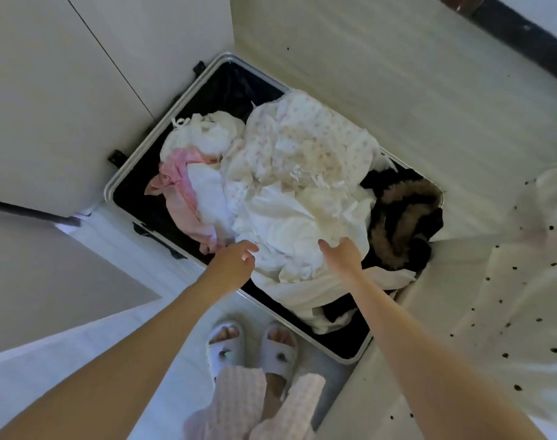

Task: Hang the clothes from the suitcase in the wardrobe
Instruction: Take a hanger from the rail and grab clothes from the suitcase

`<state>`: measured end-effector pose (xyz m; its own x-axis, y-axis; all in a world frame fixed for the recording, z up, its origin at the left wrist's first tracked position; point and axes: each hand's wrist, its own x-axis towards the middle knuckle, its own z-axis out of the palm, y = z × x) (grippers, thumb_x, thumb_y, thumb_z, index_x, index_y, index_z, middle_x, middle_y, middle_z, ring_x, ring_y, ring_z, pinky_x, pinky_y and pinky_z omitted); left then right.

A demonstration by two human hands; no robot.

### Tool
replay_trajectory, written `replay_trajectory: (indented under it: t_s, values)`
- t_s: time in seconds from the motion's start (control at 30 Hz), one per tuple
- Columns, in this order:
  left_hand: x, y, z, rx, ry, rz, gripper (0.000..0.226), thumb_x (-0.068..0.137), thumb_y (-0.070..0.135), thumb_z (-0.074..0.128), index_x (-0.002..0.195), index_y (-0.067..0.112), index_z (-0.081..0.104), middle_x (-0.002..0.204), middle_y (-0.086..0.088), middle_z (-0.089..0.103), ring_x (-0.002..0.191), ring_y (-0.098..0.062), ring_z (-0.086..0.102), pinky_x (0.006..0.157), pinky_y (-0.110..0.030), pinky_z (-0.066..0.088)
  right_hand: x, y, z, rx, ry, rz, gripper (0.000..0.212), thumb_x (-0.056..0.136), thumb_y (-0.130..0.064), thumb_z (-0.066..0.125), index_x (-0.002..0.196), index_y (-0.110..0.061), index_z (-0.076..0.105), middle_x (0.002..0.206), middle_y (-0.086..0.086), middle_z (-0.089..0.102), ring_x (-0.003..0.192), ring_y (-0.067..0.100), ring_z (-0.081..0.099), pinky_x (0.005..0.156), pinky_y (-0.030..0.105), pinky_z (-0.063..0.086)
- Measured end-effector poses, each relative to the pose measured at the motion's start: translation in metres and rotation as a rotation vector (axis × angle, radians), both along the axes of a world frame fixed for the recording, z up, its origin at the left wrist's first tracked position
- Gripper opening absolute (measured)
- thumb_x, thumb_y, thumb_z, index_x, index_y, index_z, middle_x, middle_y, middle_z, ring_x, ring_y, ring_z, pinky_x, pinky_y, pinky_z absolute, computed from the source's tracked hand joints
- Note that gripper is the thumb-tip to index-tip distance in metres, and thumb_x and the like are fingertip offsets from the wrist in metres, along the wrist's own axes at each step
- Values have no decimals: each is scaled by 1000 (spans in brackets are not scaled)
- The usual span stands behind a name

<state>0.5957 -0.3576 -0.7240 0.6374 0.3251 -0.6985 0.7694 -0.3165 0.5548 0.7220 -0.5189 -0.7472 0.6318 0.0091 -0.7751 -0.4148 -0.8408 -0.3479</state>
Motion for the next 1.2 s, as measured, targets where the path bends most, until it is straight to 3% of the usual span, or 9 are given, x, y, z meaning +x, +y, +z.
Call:
replay_trajectory:
  t_s: [0.1, 0.27, 0.43, 0.6, 0.73, 0.8, 0.93, 1.03, 1.2]
  values:
    - [3, 3, -39, -15, 37, -2, 27, 94, 10, 43, 117, 12, 56, 121, -9, 58, 111, -24, 53, 91, -25, 40, 8, 9, -40, 40, 107, -301, 52, 89, -38, 60, 127, -6, 44, 76, 1, 45, 64, 16, 44, 55, 20, 34]
    - [-3, 4, -64, -78, 120, -7, 29, 95, 8, 39, 117, 14, 56, 124, -10, 57, 110, -22, 54, 80, -22, 40, 13, 19, -59, 158, 186, -610, 44, 91, -14, 57, 131, 2, 46, 117, 14, 55, 105, 29, 53, 86, 34, 44]
    - [3, 7, -21, -82, 105, 1, 28, 96, 11, 38, 117, 15, 56, 124, -9, 58, 111, -21, 54, 78, -20, 39, 15, 31, -12, 185, 15, -421, 38, 99, -13, 34, 131, 2, 47, 106, 11, 52, 94, 24, 48, 81, 29, 37]
    - [18, 11, 66, -57, 31, 1, 29, 97, 11, 38, 121, 14, 54, 128, -5, 55, 116, -21, 51, 94, -26, 40, 33, 47, 89, 182, -146, -174, 42, 102, -22, 31, 121, 10, 49, 120, 26, 55, 112, 37, 52, 90, 40, 40]
    - [28, 16, 139, -23, -52, -1, 28, 97, 13, 39, 119, 17, 55, 126, -4, 57, 110, -19, 54, 90, -25, 40, 54, 53, 171, 192, -285, -26, 29, 101, -26, 32, 82, -15, 51, 76, -4, 44, 66, 11, 41, 73, 25, 29]
    - [33, 21, 181, -21, -107, 9, 28, 97, 14, 38, 119, 17, 55, 125, -3, 57, 101, -16, 54, 82, -21, 37, 62, 54, 228, 199, -354, 42, 25, 101, -27, 34, 89, -15, 52, 69, -5, 39, 60, 8, 37, 67, 28, 33]
    - [33, 31, 258, 3, -214, 21, 26, 96, 11, 39, 114, 18, 57, 124, -3, 58, 111, -17, 53, 85, -20, 35, 62, 62, 330, 268, -462, 206, 33, 100, -24, 40, 117, 0, 55, 97, 18, 62, 97, 35, 57, 75, 34, 41]
    - [33, 40, 324, 53, -302, 54, 29, 95, 6, 39, 118, 10, 57, 122, -1, 58, 115, -19, 53, 86, -18, 34, 57, 69, 404, 231, -553, 473, 33, 99, -23, 42, 119, -1, 56, 112, 21, 61, 105, 36, 56, 73, 28, 33]
    - [18, 52, 414, 149, -441, 144, 31, 94, 6, 41, 120, 11, 58, 122, -5, 59, 114, -20, 54, 90, -26, 41, 37, 72, 510, 175, -702, 817, 34, 97, -18, 46, 129, -13, 55, 132, 9, 56, 122, 28, 50, 99, 33, 39]
